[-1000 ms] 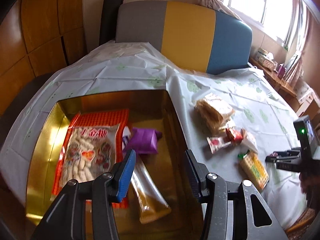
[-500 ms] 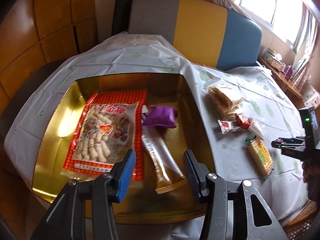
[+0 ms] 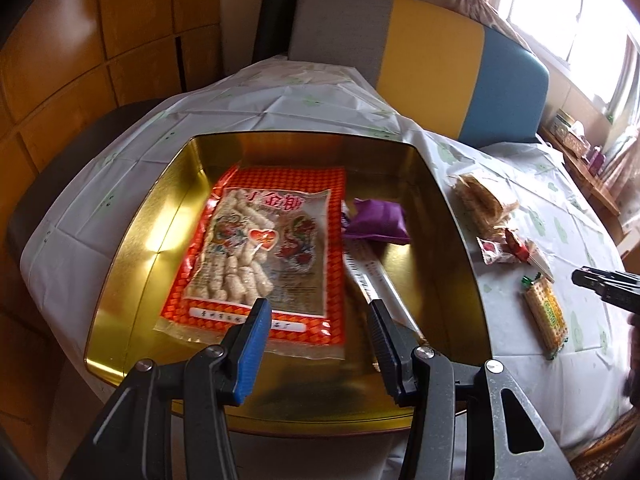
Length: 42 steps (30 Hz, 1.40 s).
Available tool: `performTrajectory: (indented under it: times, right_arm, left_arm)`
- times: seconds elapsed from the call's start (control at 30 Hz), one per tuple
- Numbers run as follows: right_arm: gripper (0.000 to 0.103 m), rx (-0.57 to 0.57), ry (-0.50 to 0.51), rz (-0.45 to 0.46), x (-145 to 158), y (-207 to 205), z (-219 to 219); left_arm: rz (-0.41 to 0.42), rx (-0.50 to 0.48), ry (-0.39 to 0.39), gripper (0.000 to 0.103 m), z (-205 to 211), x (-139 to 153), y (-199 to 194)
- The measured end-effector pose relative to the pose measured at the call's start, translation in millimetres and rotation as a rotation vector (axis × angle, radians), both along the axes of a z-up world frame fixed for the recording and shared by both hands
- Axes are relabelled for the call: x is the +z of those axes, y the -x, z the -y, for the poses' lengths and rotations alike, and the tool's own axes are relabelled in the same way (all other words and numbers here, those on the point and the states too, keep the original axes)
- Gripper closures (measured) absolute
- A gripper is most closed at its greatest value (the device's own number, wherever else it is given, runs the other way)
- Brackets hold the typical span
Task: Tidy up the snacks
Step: 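Carry the red date into the gold tray and open the right tool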
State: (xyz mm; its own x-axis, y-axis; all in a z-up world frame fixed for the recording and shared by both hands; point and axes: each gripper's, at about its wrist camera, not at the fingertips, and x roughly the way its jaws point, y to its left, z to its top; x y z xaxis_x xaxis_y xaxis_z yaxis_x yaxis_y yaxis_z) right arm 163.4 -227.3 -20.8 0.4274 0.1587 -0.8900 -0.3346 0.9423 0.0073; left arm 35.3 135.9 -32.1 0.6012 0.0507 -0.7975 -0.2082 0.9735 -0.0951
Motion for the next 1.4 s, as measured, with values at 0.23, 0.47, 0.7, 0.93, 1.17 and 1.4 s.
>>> performTrajectory:
  times: [0.23,0.47,0.7,0.93,1.17,1.4]
  right_arm:
    - [0.070,0.174,-0.123,0.040,41,33,-70]
    - [0.070,0.362,-0.243,0.048,55,56,-169]
    - [0.061,0.376,-0.270,0.014,41,53,-210]
    - [0.061,0.317,-0.216,0.025,37,57,-178]
    - [0.054,0.236,-0.096,0.022,24,52,-119]
    - [0.053,0.111,0.034,0.057,21,38,-47]
  left_arm:
    - [0.011,0.063,0.010,0.053,-20,-2,5]
    - [0.021,0.082,0.004,0.053,-31,0,11]
    - [0.029,0.085,-0.001,0.053,-34,0,15]
    - [0.017,0.070,-0.004,0.053,-29,-2,13]
    - [0.022,0.034,-0.024,0.053,-17,2,13]
    - [0.024,-0.017,-0.050,0.053,3,10,11]
